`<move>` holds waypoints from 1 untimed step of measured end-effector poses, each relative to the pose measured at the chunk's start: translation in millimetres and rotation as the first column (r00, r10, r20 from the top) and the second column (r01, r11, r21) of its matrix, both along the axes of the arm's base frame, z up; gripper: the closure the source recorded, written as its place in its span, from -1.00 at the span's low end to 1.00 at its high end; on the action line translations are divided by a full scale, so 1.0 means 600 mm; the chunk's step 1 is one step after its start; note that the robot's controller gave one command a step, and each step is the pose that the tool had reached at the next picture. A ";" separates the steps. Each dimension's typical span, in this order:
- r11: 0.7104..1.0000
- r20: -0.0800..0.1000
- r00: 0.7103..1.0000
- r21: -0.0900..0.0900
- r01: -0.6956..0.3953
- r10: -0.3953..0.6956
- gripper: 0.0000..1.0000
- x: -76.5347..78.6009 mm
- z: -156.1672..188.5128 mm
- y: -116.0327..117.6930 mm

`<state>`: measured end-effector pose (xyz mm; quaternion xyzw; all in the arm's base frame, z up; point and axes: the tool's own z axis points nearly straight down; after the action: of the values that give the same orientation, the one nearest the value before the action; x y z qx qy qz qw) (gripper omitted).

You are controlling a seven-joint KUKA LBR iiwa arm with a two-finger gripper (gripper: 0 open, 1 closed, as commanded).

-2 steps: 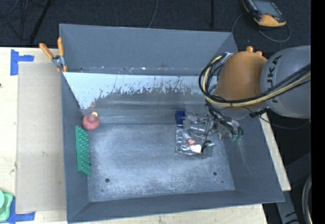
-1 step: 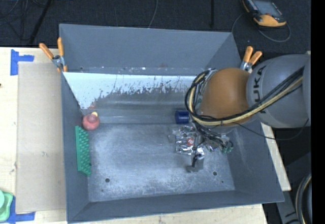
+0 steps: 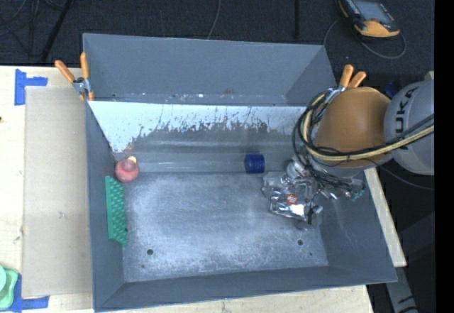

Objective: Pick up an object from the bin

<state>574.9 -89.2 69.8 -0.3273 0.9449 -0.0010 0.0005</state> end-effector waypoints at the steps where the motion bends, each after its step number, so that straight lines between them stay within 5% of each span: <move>1: 1.000 -0.002 1.000 0.003 0.003 -0.003 1.00 0.000 0.000 0.003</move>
Offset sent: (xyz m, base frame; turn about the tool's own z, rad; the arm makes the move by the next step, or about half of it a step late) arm 0.0000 0.0000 0.0000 0.0000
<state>574.6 -87.6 69.7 -0.3258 0.9454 0.0008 0.0002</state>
